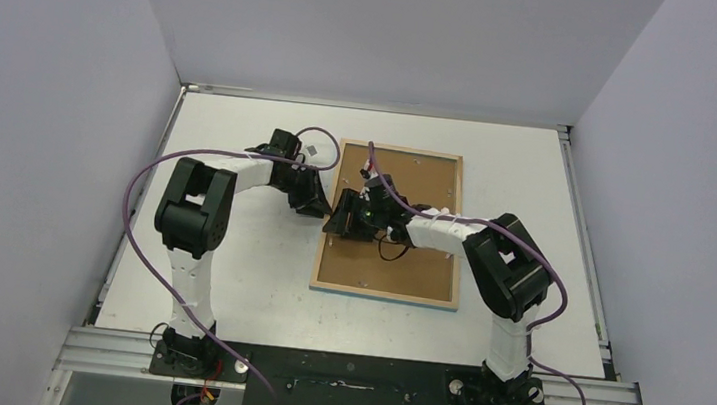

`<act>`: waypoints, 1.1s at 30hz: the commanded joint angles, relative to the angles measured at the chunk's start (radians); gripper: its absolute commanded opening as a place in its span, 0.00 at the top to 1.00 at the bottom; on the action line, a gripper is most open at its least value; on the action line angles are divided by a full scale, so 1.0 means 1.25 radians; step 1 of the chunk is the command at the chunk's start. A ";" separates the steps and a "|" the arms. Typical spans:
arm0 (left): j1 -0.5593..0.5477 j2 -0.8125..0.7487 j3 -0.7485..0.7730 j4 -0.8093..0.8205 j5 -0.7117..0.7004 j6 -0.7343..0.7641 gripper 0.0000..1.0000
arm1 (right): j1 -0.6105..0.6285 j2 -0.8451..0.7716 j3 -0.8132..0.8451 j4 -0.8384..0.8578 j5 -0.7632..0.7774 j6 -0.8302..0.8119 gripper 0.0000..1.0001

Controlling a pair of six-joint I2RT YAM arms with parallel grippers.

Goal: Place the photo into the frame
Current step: Install the photo frame at the center of the board.

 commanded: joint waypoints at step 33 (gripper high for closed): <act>-0.009 0.037 -0.096 0.010 0.010 -0.035 0.81 | 0.048 0.019 -0.030 0.107 -0.048 -0.025 0.47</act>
